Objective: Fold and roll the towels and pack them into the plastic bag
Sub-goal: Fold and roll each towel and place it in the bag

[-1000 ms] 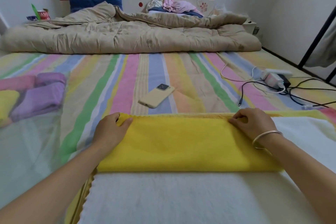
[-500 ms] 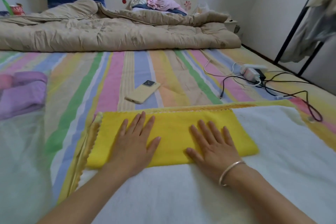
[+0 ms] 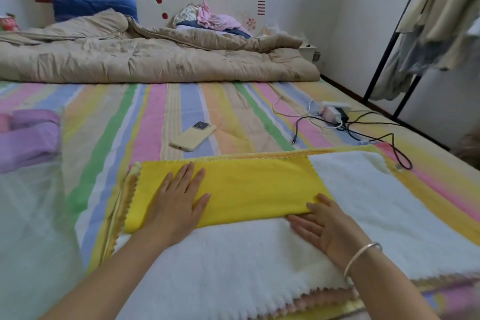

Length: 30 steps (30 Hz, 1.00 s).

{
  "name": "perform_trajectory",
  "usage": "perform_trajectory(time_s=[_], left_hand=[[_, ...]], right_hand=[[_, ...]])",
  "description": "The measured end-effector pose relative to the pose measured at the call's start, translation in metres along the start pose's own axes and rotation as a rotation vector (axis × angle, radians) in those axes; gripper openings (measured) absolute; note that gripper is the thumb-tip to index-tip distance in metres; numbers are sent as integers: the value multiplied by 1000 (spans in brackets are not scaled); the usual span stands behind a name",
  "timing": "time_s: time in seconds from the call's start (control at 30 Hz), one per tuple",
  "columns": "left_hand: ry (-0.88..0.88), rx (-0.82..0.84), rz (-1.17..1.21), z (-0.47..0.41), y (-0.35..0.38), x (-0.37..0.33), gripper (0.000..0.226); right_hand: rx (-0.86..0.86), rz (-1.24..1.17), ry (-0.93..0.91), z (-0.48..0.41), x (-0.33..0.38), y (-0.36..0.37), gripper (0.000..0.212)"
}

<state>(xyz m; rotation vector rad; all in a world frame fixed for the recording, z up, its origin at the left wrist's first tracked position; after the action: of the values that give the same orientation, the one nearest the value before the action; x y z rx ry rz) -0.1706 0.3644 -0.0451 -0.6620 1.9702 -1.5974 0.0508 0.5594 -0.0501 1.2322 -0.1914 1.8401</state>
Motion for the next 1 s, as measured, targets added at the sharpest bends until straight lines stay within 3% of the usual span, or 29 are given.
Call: perform_trajectory(time_s=[0.07,0.13,0.17,0.27,0.4,0.47,0.57,0.6,0.67,0.73,0.83,0.93,1.0], left_hand=[[-3,39,-21,8,1,19,96],[-99,38,3,18,-2,49,98],[-174,50,33,22,0,67,94],[-317,129,51,32,2,95,75],[-179,-343,174,36,-62,66,46],[-225,-408,552,36,-76,64,28],[-682,-5,1411,36,-24,71,44],[-796,103,1596,41,-11,70,55],[-869,206,1721,46,-3,75,64],[-837,251,1643,45,-2,82,57],[-741,207,1443,35,-10,86,33],[-661,68,1212,18,-21,94,26],[-650,-24,1205,11,-26,96,29]], right_hand=[[-13,-197,-36,-6,3,-2,56],[-59,-126,-104,-16,6,0,44],[-125,34,-154,-19,10,-2,41],[-337,811,-353,-11,32,14,60],[-291,1298,-840,25,41,112,59],[-222,1429,-1040,41,25,165,58],[44,1614,-1125,52,-21,232,56],[134,1688,-1112,52,-38,245,57],[298,1798,-1052,45,-72,255,60],[487,1793,-963,41,-91,255,64],[617,1602,-940,47,-81,251,63],[639,1338,-902,55,-54,243,49],[584,1269,-932,54,-36,235,46]])
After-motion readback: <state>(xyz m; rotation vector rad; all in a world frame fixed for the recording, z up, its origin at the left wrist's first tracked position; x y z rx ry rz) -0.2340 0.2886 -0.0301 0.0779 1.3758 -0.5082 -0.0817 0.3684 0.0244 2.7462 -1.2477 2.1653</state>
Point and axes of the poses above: each hand's wrist, its own z-axis away from the middle knuckle, its own y-axis out of the palm, x = y × z, the point moved 10 cm from there along -z, towards the middle knuckle, and after that the axes turned 3 degrees about x, right-handed, at the moved point
